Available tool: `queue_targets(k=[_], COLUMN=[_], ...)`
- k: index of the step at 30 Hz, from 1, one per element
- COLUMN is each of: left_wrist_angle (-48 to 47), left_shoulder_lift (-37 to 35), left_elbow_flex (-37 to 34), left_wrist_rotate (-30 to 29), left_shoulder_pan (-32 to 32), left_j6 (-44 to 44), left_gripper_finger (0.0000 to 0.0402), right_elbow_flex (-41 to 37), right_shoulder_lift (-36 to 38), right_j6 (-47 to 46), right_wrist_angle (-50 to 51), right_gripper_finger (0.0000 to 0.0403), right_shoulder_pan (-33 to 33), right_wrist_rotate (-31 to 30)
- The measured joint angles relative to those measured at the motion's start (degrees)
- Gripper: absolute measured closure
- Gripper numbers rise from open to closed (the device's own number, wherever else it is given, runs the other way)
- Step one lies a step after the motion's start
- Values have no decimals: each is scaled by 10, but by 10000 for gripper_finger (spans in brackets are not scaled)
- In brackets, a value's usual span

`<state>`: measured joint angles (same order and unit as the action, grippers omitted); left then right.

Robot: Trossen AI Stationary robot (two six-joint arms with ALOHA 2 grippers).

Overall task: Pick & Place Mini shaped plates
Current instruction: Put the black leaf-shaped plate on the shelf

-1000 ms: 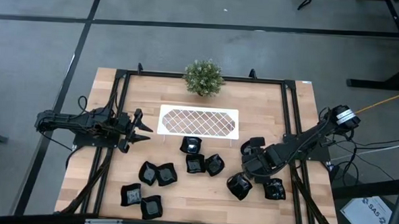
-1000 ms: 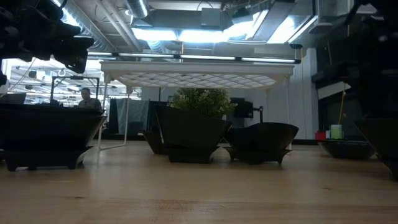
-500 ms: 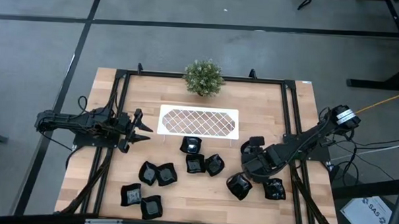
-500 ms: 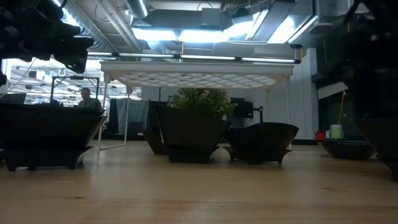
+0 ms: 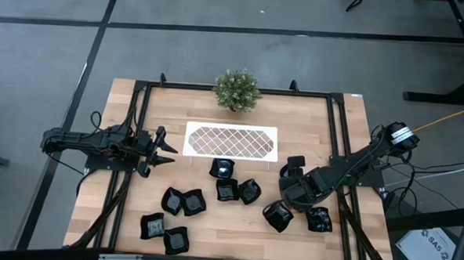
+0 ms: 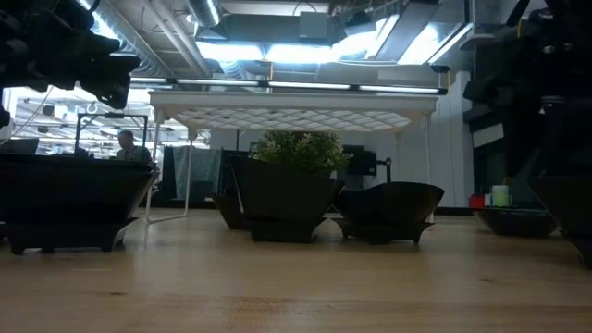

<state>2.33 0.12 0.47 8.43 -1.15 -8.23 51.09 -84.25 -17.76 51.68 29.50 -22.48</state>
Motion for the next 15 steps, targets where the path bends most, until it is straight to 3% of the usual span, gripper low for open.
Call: queue_targets(k=[8,15], left_wrist_angle=[0,0], left_shoulder_lift=[0,0], left_elbow_flex=[0,0], left_wrist_rotate=[0,0], left_shoulder_pan=[0,0], left_j6=[0,0], left_gripper_finger=[258,258], right_elbow_flex=[0,0], right_shoulder_lift=[0,0], right_j6=[-25,-15], right_wrist_angle=[-1,4], right_gripper_finger=[267,267], right_shoulder_pan=[0,0], right_wrist_rotate=[-33,4])
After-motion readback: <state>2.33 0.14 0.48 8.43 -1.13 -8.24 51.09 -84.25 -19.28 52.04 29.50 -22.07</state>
